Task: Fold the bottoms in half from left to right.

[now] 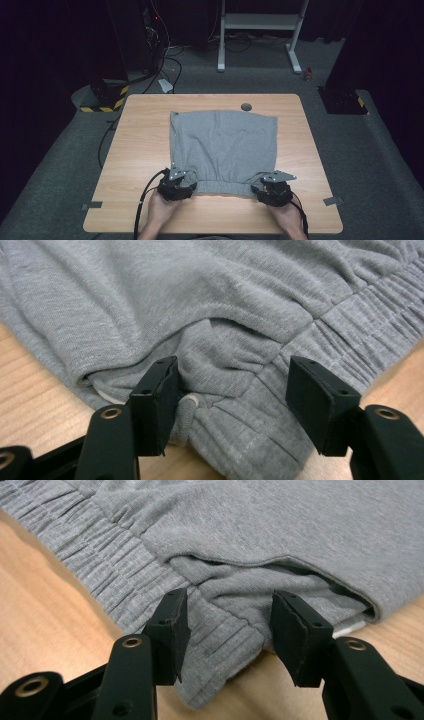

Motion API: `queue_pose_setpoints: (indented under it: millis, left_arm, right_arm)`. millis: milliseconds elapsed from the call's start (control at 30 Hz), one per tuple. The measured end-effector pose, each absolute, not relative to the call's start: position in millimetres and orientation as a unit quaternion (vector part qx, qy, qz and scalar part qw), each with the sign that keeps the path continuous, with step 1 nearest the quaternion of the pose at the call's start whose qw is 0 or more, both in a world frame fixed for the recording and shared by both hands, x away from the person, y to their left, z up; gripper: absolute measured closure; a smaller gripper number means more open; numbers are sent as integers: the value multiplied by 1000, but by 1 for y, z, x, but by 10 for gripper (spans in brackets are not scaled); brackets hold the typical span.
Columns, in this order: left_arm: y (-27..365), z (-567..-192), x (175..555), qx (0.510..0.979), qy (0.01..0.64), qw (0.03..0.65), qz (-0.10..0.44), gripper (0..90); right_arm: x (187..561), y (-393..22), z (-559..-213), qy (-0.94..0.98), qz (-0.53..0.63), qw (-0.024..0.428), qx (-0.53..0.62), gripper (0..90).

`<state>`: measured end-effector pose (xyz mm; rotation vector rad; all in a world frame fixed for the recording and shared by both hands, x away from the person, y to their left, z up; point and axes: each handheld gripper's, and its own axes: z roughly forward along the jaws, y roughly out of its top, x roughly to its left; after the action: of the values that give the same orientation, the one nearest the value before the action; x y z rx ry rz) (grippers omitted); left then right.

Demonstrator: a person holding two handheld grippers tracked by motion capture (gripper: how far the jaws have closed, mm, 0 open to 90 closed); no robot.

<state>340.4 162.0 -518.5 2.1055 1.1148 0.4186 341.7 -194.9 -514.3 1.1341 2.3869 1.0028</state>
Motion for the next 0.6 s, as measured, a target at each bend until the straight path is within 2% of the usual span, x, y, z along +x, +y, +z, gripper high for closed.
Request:
queue_pose_setpoints:
  millis: [600]
  left_arm:
    - [161, -519, 311, 813, 430, 361, 155, 374]
  right_arm:
    - [318, -201, -515, 834, 363, 137, 392, 457]
